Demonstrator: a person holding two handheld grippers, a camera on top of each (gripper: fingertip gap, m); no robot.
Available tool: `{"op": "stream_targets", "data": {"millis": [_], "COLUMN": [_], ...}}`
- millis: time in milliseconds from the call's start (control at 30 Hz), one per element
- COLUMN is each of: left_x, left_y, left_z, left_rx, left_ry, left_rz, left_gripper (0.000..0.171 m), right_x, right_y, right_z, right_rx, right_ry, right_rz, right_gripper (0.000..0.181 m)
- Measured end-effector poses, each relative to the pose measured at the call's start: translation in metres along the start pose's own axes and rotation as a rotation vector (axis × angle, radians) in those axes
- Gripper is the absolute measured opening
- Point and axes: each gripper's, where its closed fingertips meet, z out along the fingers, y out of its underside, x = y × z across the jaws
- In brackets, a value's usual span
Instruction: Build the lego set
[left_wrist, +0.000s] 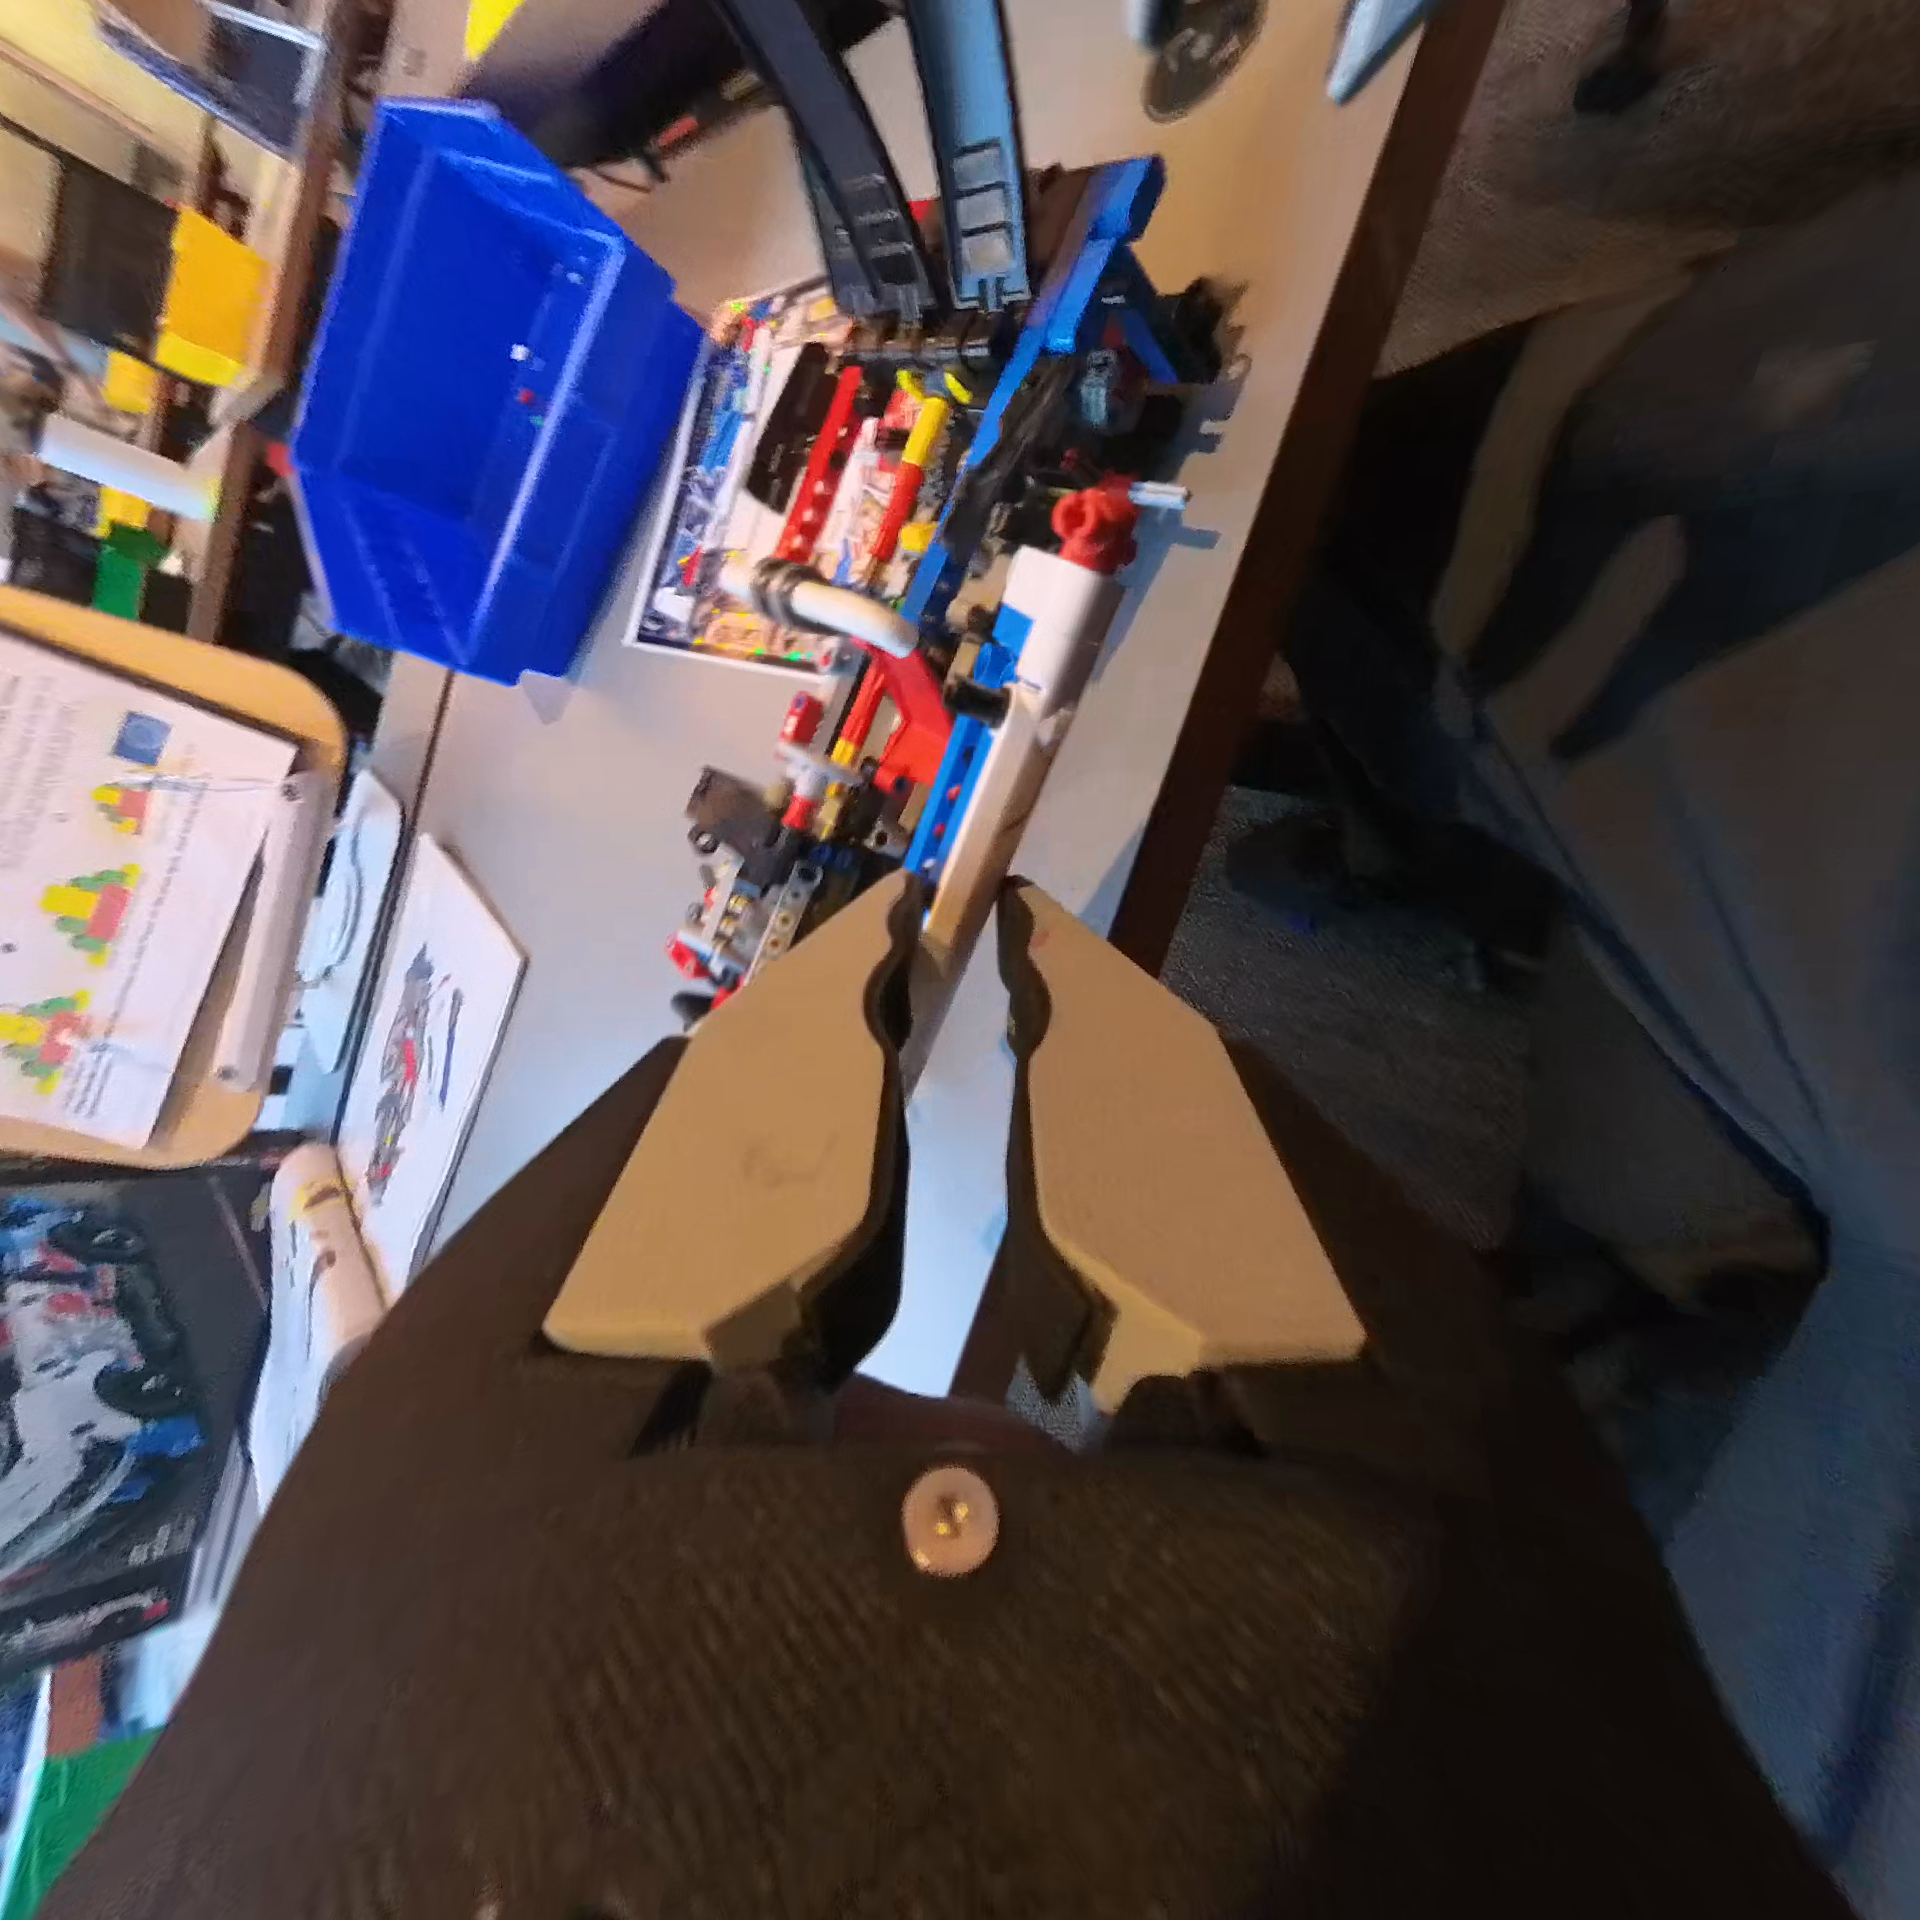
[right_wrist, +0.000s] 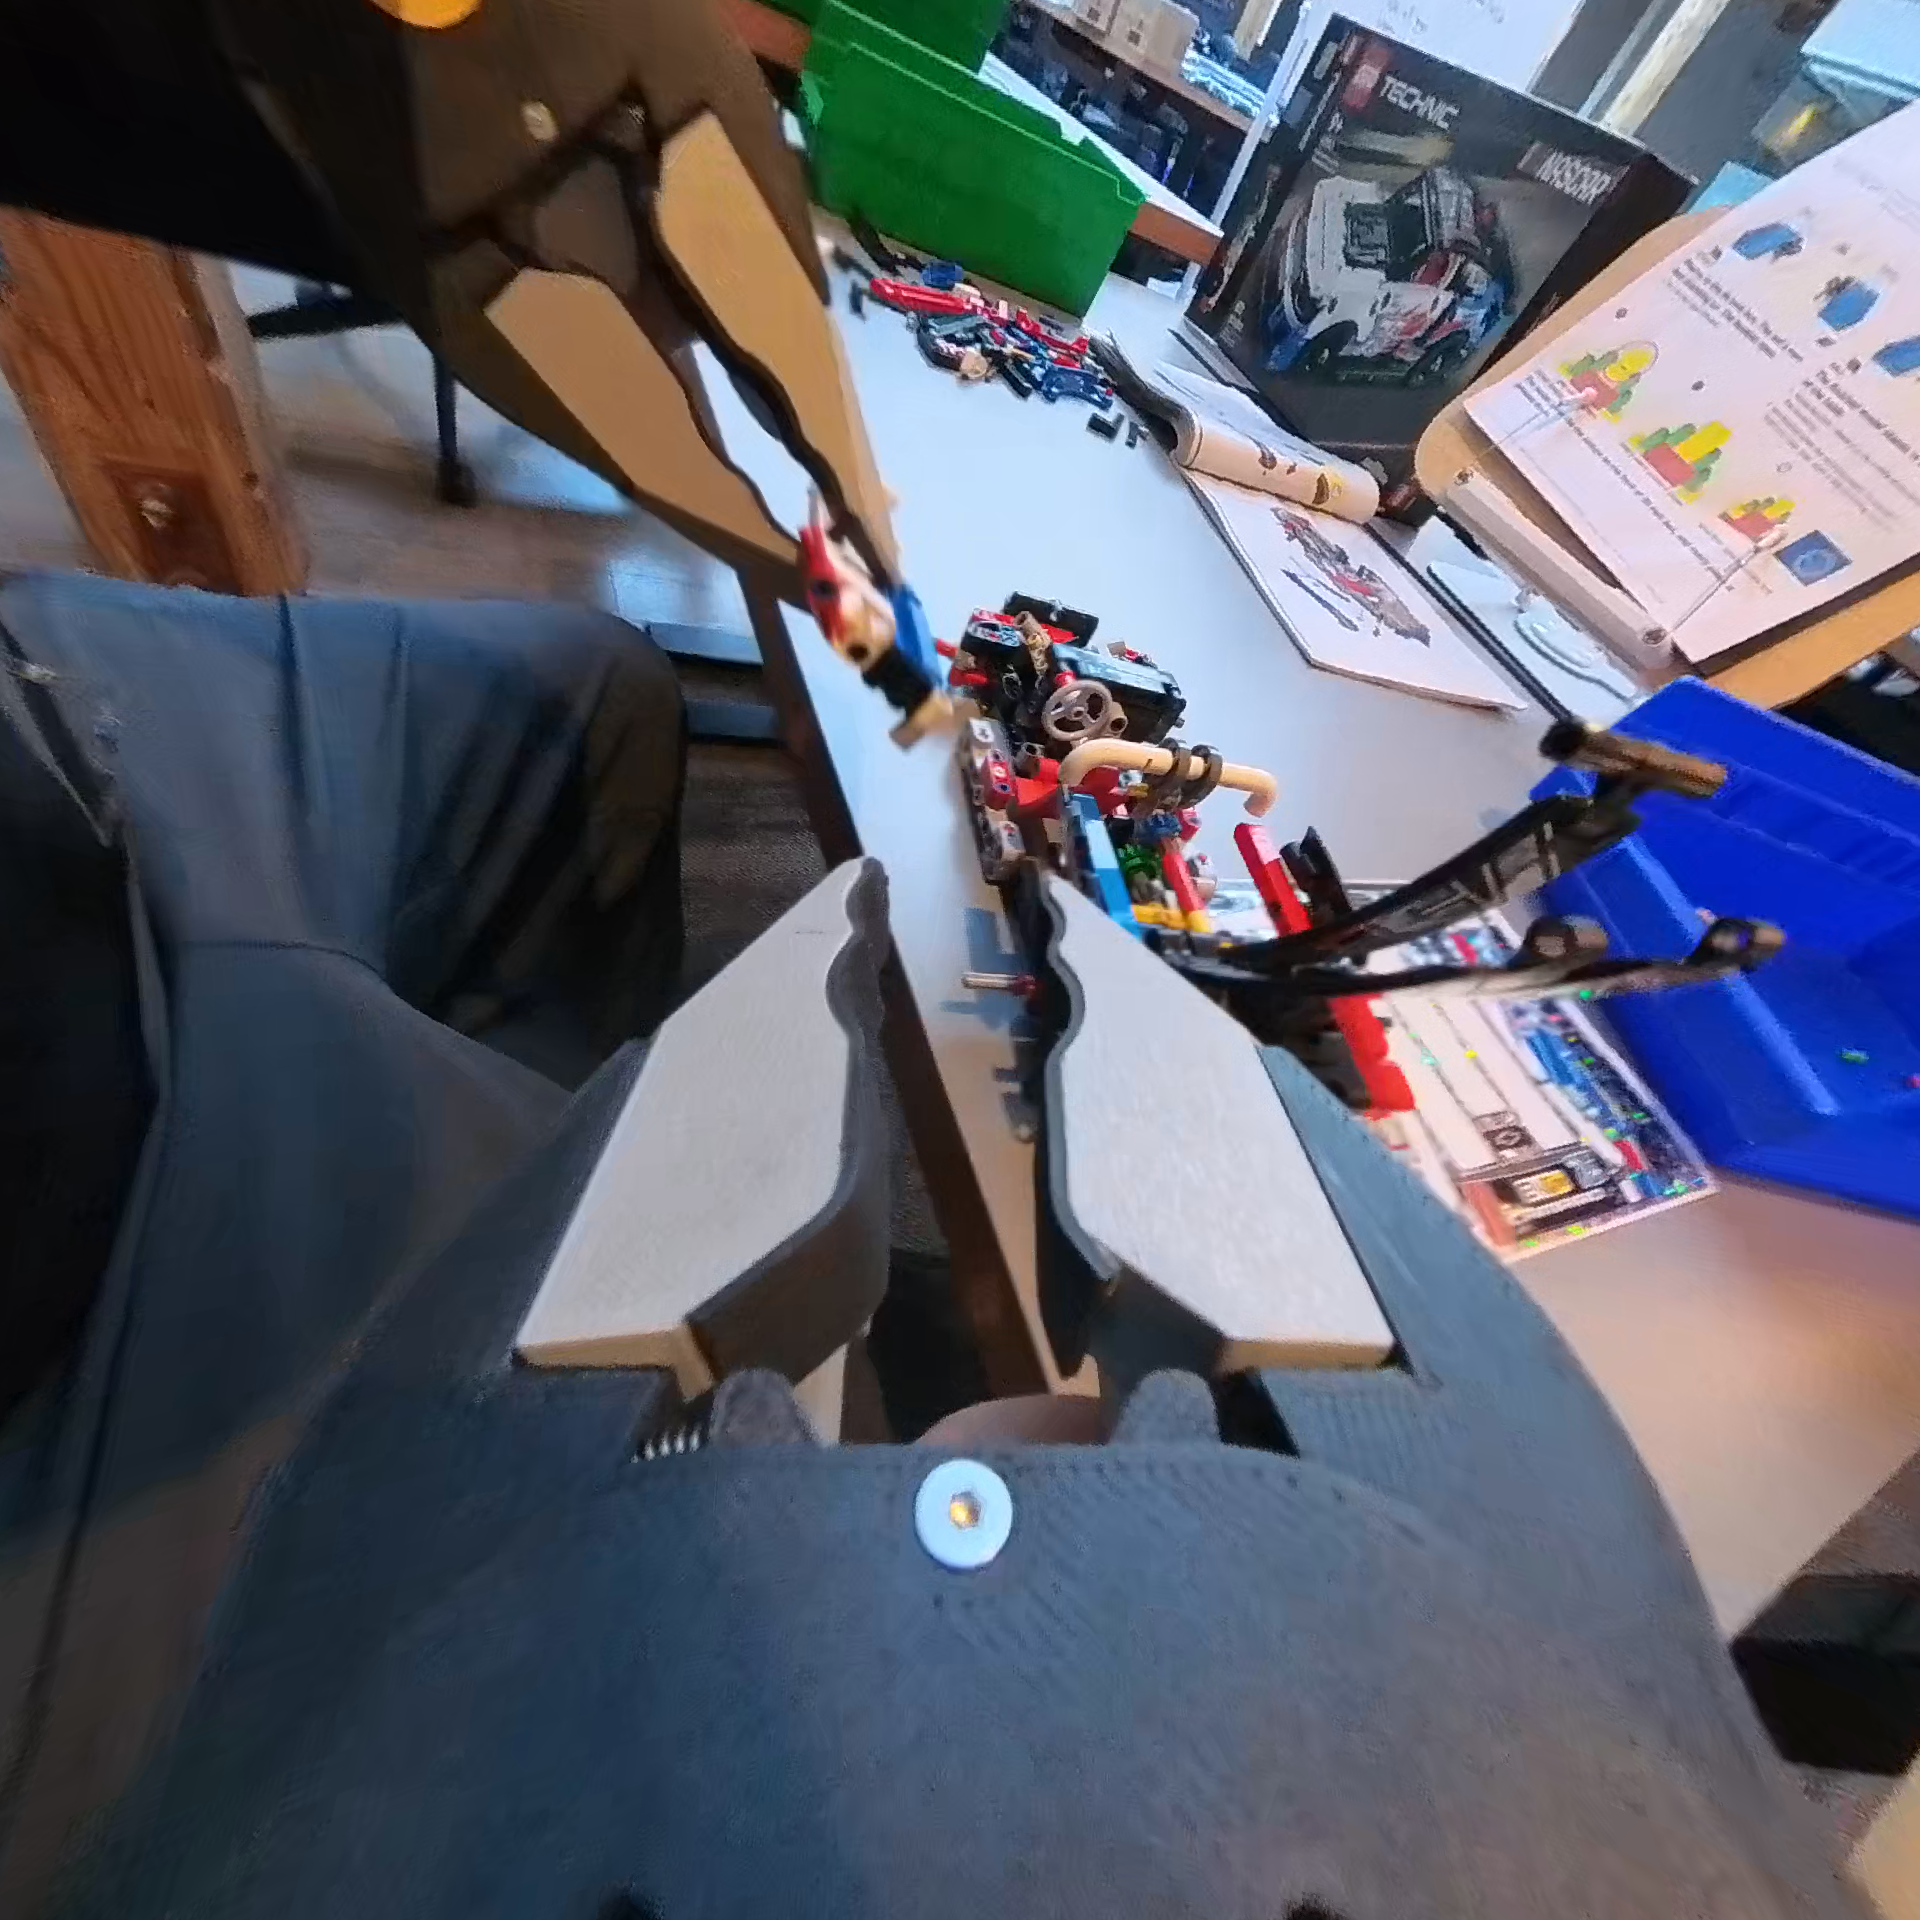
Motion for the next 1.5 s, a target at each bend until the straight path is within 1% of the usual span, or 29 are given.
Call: {"op": "stream_targets", "data": {"millis": [67,133,233,333,433,500,567,667,700,733,800,833,900,1033,1133,1167,1200,1267,1367,1500], "left_x": [0.0,0.01,0.033,0.054,0.071,0.081,0.092,0.094,0.093,0.091,0.085,0.085,0.09,0.102,0.109,0.112,0.114,0.115,0.119,0.13], "left_y": [0.007,0.016,0.021,0.024,0.022,0.019,0.019,0.022,0.022,0.024,0.028,0.031,0.035,0.044,0.051,0.053,0.056,0.06,0.061,0.058], "left_z": [-0.017,-0.029,-0.032,-0.026,-0.024,-0.027,-0.031,-0.035,-0.037,-0.038,-0.039,-0.039,-0.037,-0.033,-0.031,-0.031,-0.031,-0.029,-0.028,-0.026], "left_rx": [0.011,0.009,-0.005,-0.038,-0.045,-0.036,-0.034,-0.042,-0.042,-0.049,-0.078,-0.097,-0.128,-0.181,-0.202,-0.208,-0.214,-0.225,-0.242,-0.244], "left_ry": [-0.014,0.015,0.07,0.1,0.092,0.089,0.092,0.052,0.035,0.017,-0.049,-0.063,-0.058,0.01,0.085,0.116,0.143,0.176,0.225,0.324], "left_rz": [-0.062,-0.128,-0.177,-0.181,-0.138,-0.126,-0.105,-0.07,-0.066,-0.057,0.006,0.042,0.048,0.003,-0.063,-0.088,-0.111,-0.148,-0.145,-0.162], "left_gripper": [0.011,0.011,0.011,0.011,0.011,0.011,0.011,0.011,0.011,0.011,0.011,0.011,0.011,0.011,0.011,0.011,0.011,0.011,0.011,0.011], "right_x": [-0.008,-0.018,-0.045,-0.073,-0.091,-0.1,-0.108,-0.119,-0.119,-0.119,-0.118,-0.12,-0.122,-0.125,-0.124,-0.122,-0.121,-0.119,-0.121,-0.131], "right_y": [0.001,0.006,0.004,-0.005,-0.021,-0.022,-0.022,-0.025,-0.026,-0.026,-0.023,-0.02,-0.013,-0.001,0.008,0.006,0.006,0.011,0.011,0.008], "right_z": [-0.003,0.0,0.012,0.027,0.035,0.038,0.037,0.035,0.035,0.037,0.042,0.044,0.047,0.052,0.053,0.051,0.048,0.046,0.048,0.051], "right_rx": [0.022,0.029,0.024,-0.013,-0.012,-0.04,-0.043,-0.043,-0.046,-0.048,-0.059,-0.069,-0.077,-0.116,-0.142,-0.125,-0.117,-0.153,-0.184,-0.19], "right_ry": [-0.019,-0.042,-0.127,-0.188,-0.19,-0.187,-0.187,-0.206,-0.209,-0.217,-0.263,-0.3,-0.354,-0.415,-0.433,-0.434,-0.421,-0.343,-0.23,-0.16], "right_rz": [0.066,0.131,0.17,0.091,0.001,-0.047,-0.079,-0.093,-0.054,0.028,0.291,0.421,0.625,0.839,0.926,0.899,0.833,0.608,0.284,-0.074], "right_gripper": [0.025,0.025,0.025,0.027,0.018,0.018,0.014,0.005,0.003,0.003,0.003,0.003,0.003,0.003,0.007,0.014,0.019,0.027,0.032,0.037]}}
